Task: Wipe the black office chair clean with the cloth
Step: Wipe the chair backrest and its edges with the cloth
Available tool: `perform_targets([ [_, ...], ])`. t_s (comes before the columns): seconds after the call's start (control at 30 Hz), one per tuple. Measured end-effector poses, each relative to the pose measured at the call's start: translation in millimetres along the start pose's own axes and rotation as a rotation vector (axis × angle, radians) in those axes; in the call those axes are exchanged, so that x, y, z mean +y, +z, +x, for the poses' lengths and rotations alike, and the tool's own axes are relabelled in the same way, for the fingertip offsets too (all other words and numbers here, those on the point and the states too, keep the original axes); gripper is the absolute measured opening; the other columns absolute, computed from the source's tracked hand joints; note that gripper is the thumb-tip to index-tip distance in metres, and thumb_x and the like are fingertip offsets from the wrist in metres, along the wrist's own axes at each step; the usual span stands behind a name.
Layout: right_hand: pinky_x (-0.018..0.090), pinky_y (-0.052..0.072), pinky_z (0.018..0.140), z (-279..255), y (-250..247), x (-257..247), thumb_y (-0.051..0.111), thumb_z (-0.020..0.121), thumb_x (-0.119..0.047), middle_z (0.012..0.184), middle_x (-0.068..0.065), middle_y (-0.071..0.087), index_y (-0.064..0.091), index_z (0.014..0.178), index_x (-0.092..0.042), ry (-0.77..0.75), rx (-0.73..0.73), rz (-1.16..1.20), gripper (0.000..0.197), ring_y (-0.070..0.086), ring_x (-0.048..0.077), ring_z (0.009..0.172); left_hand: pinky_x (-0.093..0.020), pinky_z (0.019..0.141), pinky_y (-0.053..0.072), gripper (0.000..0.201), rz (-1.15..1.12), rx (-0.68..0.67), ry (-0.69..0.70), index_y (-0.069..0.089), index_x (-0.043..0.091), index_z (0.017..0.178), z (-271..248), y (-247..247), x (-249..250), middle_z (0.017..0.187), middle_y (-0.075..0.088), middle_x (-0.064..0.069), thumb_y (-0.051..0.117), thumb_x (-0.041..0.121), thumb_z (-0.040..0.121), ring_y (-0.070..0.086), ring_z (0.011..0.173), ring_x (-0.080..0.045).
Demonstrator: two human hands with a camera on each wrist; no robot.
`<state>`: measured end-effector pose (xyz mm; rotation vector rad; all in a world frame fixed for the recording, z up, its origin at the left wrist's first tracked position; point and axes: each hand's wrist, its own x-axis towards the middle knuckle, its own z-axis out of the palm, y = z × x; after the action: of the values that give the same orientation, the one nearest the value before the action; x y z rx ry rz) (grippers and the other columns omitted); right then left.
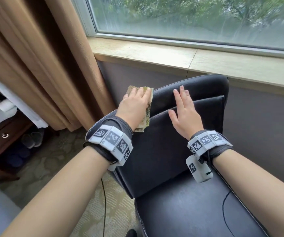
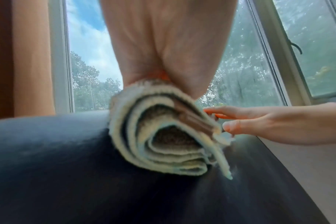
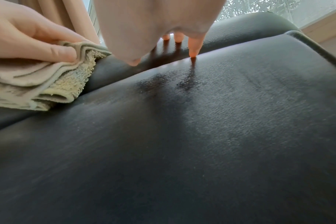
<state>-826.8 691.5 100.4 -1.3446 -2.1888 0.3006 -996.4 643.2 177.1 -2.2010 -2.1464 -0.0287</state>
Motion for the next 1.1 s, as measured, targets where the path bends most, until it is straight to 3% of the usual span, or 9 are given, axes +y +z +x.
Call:
perform_targets([
  [0.07,0.029,0.023,0.11,-0.5,-0.4,1.9,0.044,0.096,-0.026,0.157,-0.001,0.0,0.012,0.149,-0.019,-0.008,-0.002,0.002,0.062,0.0,0.017,0.145,-0.037,0.114,0.019,0.058,-0.047,0.0,0.009,0.012,0.021,0.15,-6.7,1.2,-5.8,0.156,0.015,-0.007,0.039,0.026,0.1,0.014,0.143,-0.023],
  [0.23,0.027,0.024,0.109,-0.4,-0.7,3.9,0.044,0.096,-0.025,0.157,-0.003,0.002,0.013,0.149,-0.022,-0.031,-0.008,0.019,0.061,0.002,0.014,0.144,-0.029,0.109,0.025,0.051,-0.103,0.029,0.075,0.019,0.035,0.147,-31.9,-0.7,-35.2,0.157,0.013,0.004,0.036,0.023,0.101,0.014,0.144,-0.013],
  [0.33,0.026,0.022,0.109,-1.0,-1.4,4.5,0.044,0.096,-0.024,0.157,-0.003,0.003,0.014,0.149,-0.021,-0.05,-0.007,0.024,0.061,0.002,0.014,0.144,-0.031,0.107,0.031,0.053,-0.114,-0.019,0.076,0.019,0.039,0.146,-45.8,-5.5,-57.1,0.156,0.016,0.007,0.041,0.027,0.099,0.023,0.141,-0.013],
  [0.47,0.028,0.024,0.109,-2.1,-3.0,3.1,0.045,0.095,-0.027,0.157,-0.003,0.001,0.012,0.149,-0.021,-0.05,-0.027,0.016,0.063,0.001,0.015,0.145,-0.026,0.106,0.027,0.065,-0.033,-0.201,0.115,0.005,0.037,0.148,-51.2,-18.0,-66.3,0.157,0.005,0.008,0.044,0.037,0.097,0.02,0.142,-0.013],
  [0.67,0.03,0.023,0.11,-1.3,-6.0,4.7,0.047,0.094,-0.031,0.157,-0.004,-0.002,0.009,0.149,-0.022,-0.031,-0.051,0.011,0.068,0.0,0.016,0.145,-0.024,0.113,0.015,0.063,0.033,-0.37,0.202,-0.003,0.03,0.149,-15.1,-32.2,-63.8,0.158,0.002,0.004,0.037,0.024,0.1,0.018,0.143,-0.018],
  [0.8,0.03,0.022,0.11,-1.6,-5.1,6.2,0.048,0.094,-0.032,0.157,-0.003,-0.005,0.007,0.149,-0.022,0.008,-0.04,-0.004,0.07,-0.003,0.016,0.144,-0.026,0.113,0.013,0.059,0.049,-0.369,0.21,0.0,0.027,0.15,-0.8,-34.2,-48.4,0.158,0.002,0.0,0.033,0.02,0.102,0.015,0.143,-0.019],
  [0.97,0.029,0.018,0.111,-1.8,-5.8,7.4,0.051,0.092,-0.032,0.157,0.0,-0.005,0.007,0.149,-0.018,0.04,-0.011,-0.031,0.073,-0.003,0.019,0.145,-0.037,0.115,0.017,0.055,-0.001,-0.303,0.177,0.002,0.025,0.15,10.3,-27.1,-25.1,0.158,0.003,-0.003,0.027,0.015,0.102,0.009,0.144,-0.024],
  [1.1,0.031,0.021,0.111,-1.6,-9.0,10.5,0.049,0.093,-0.032,0.157,-0.001,-0.005,0.008,0.149,-0.019,0.05,-0.016,-0.049,0.071,-0.003,0.018,0.145,-0.029,0.114,0.01,0.052,-0.236,-0.276,0.116,0.012,0.026,0.15,12.7,-29.6,-17.8,0.157,0.011,-0.005,0.033,0.027,0.102,0.011,0.144,-0.024],
])
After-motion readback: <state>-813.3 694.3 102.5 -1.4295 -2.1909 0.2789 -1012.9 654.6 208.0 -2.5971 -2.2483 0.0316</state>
